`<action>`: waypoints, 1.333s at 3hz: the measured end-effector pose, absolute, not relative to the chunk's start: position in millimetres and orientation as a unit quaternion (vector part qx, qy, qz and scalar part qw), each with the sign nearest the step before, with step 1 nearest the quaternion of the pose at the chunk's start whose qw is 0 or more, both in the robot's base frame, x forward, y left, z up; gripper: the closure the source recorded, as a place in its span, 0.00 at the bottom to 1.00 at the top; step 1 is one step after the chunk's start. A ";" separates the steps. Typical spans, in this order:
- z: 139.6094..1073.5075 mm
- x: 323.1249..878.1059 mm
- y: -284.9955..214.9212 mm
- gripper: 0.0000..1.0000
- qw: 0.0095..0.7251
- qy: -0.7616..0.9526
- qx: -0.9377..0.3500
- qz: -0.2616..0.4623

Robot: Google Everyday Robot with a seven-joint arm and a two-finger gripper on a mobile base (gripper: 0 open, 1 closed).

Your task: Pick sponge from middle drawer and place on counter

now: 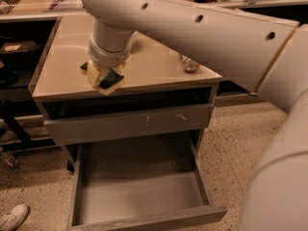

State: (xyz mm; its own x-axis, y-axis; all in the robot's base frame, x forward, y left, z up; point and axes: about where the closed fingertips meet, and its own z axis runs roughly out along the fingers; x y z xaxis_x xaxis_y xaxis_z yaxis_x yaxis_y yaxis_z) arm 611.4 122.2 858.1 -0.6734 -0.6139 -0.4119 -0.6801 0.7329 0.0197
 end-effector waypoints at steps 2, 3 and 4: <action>869.4 657.9 179.8 1.00 0.182 0.894 -0.400 0.084; 863.1 672.2 214.1 1.00 0.168 0.886 -0.424 0.088; 857.0 679.9 240.4 1.00 0.161 0.878 -0.442 0.090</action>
Offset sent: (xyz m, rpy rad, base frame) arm 0.0703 0.0993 0.0182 -0.0363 0.0121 0.1594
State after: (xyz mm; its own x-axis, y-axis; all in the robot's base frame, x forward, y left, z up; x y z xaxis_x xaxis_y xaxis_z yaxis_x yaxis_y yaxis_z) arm 679.9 240.4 857.0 -0.5579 -0.7465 -0.3625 -0.8044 0.5940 0.0148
